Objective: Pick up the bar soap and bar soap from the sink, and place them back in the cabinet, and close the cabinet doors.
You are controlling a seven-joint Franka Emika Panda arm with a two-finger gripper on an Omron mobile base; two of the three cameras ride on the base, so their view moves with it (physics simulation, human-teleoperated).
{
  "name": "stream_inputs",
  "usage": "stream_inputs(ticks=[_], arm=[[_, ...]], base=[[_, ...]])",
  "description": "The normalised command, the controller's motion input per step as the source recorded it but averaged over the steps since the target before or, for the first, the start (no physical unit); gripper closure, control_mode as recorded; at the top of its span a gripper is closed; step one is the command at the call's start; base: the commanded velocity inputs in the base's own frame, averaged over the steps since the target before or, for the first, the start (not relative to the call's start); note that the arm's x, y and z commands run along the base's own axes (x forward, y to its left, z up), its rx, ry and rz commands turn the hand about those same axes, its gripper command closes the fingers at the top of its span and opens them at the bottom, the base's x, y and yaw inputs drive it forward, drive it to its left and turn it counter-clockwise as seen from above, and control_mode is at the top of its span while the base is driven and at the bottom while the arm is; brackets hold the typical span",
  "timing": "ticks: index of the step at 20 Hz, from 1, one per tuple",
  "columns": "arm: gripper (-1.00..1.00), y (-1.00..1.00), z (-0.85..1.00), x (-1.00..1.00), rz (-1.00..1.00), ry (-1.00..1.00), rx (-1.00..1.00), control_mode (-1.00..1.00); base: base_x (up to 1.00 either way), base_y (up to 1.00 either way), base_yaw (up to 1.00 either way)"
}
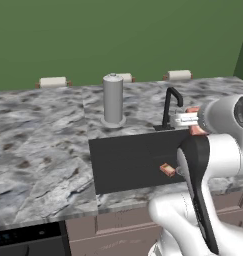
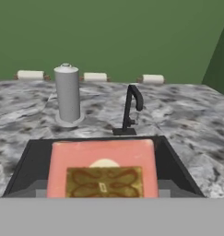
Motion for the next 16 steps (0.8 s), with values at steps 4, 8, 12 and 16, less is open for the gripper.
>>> stream_inputs(ticks=[4,8,12,16], arm=[[1.0,0.0,0.0,0.0,0.08,0.0,0.0,-1.0],[1.0,0.0,0.0,0.0,0.08,0.0,0.0,-1.0],[1.0,0.0,0.0,0.0,0.06,0.0,0.0,-1.0],[1.0,0.0,0.0,-0.01,0.06,0.0,0.0,-1.0]], base=[[0.0,0.0,0.0],[0.0,0.0,0.0],[0.0,0.0,0.0],[0.0,0.0,0.0]])
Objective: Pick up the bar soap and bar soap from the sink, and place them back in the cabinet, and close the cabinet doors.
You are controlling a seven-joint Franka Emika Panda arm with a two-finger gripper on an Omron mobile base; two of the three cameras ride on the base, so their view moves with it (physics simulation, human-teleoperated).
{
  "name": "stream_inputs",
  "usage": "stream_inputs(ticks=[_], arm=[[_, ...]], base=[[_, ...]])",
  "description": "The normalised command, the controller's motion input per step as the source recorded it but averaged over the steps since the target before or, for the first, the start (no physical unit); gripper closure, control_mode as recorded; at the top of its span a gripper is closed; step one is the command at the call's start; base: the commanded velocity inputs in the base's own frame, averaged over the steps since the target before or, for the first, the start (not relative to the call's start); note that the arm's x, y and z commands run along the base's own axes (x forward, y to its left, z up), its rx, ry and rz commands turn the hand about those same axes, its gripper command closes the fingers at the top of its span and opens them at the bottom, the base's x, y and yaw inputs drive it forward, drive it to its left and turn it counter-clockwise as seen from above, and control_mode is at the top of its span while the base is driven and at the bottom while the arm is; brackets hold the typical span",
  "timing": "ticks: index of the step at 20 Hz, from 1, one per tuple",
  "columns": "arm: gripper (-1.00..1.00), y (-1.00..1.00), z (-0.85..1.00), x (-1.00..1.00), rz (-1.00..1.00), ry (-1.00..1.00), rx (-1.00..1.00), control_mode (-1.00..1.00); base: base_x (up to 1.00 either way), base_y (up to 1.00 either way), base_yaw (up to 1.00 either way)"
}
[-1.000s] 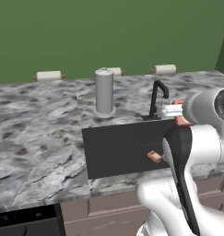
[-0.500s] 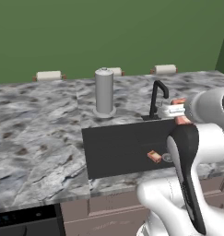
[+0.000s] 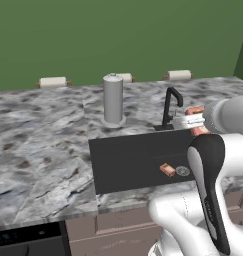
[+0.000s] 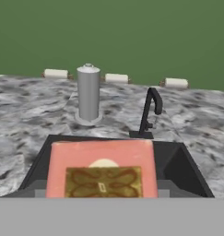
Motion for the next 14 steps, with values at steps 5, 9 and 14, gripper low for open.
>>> stream_inputs(ticks=[5,9,14], arm=[[1.0,0.05,0.0,0.0,0.01,0.0,0.0,-1.0],[1.0,0.03,0.0,0.0,0.0,0.0,0.0,1.0],[1.0,0.0,0.0,0.0,0.0,0.0,0.0,1.0]], base=[[0.0,0.0,0.0],[0.0,0.03,0.0],[-0.08,0.03,-0.13]])
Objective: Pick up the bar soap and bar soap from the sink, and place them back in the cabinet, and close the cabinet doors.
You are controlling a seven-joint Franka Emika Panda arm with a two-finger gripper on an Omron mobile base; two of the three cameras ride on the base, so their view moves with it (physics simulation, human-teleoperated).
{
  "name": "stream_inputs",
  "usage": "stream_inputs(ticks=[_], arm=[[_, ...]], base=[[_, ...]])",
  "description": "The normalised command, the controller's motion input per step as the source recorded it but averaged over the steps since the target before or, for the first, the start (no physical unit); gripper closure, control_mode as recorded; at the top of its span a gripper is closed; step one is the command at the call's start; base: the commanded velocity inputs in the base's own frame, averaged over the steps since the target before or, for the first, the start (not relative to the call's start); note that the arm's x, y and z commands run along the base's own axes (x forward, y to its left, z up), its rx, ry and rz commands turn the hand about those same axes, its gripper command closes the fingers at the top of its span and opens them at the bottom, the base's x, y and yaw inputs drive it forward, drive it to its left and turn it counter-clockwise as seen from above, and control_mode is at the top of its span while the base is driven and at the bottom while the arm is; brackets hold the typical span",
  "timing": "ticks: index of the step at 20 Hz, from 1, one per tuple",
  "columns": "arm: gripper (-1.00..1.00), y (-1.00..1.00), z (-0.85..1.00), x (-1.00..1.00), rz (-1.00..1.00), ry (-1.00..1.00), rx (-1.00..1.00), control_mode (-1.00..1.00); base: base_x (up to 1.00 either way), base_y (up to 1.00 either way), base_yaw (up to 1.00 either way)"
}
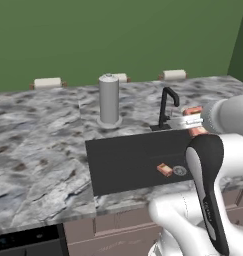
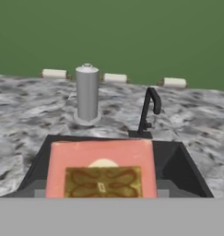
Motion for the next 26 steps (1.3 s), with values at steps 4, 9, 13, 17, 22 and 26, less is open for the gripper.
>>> stream_inputs(ticks=[4,9,13,17,22,26], arm=[[1.0,0.0,0.0,0.0,0.0,0.0,0.0,1.0],[1.0,0.0,0.0,0.0,0.0,0.0,0.0,1.0],[1.0,0.0,0.0,0.0,0.0,0.0,0.0,1.0],[1.0,0.0,0.0,0.0,0.0,0.0,0.0,1.0],[1.0,0.0,0.0,0.0,0.0,0.0,0.0,1.0],[1.0,0.0,0.0,0.0,0.0,0.0,0.0,1.0]], base=[[-0.15,0.0,-0.47],[-0.28,0.0,-0.5],[-0.14,0.0,-0.5],[-0.11,0.0,-0.53],[0.0,0.0,-0.56],[0.0,0.0,-0.61]])
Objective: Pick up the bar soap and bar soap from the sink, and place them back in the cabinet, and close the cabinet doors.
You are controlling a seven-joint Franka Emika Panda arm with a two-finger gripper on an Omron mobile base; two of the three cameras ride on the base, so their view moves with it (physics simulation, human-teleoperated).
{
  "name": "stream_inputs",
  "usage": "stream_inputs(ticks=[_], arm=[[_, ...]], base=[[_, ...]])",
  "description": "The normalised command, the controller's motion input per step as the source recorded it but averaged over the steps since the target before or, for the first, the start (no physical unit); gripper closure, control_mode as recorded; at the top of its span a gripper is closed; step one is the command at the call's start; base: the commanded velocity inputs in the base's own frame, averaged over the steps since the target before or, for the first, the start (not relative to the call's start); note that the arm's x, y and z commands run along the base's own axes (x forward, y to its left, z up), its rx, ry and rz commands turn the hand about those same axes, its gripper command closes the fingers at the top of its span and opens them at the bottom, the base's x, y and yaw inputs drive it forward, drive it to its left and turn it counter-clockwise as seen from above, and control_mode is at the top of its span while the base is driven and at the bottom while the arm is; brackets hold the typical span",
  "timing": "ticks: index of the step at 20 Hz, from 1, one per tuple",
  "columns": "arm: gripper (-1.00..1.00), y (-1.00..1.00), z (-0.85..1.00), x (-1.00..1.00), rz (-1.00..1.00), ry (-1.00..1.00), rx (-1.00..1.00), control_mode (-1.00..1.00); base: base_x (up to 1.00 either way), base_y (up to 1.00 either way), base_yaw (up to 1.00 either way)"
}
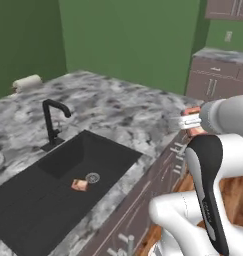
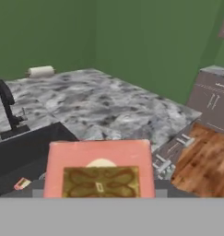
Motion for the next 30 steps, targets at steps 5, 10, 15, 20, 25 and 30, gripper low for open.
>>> stream_inputs(ticks=[5,10,15,20,25,30], arm=[[1.0,0.0,0.0,0.0,0.0,0.0,0.0,1.0],[1.0,0.0,0.0,0.0,0.0,0.0,0.0,1.0],[1.0,0.0,0.0,0.0,0.0,0.0,0.0,1.0],[1.0,0.0,0.0,0.0,0.0,0.0,0.0,1.0],[1.0,0.0,0.0,0.0,0.0,0.0,0.0,1.0],[1.0,0.0,0.0,0.0,0.0,0.0,0.0,1.0]], base=[[0.0,0.0,-0.62],[0.0,0.0,-0.6],[0.0,0.0,-0.58],[0.0,0.0,-0.58],[0.0,0.0,-0.56],[0.26,0.01,-0.39]])
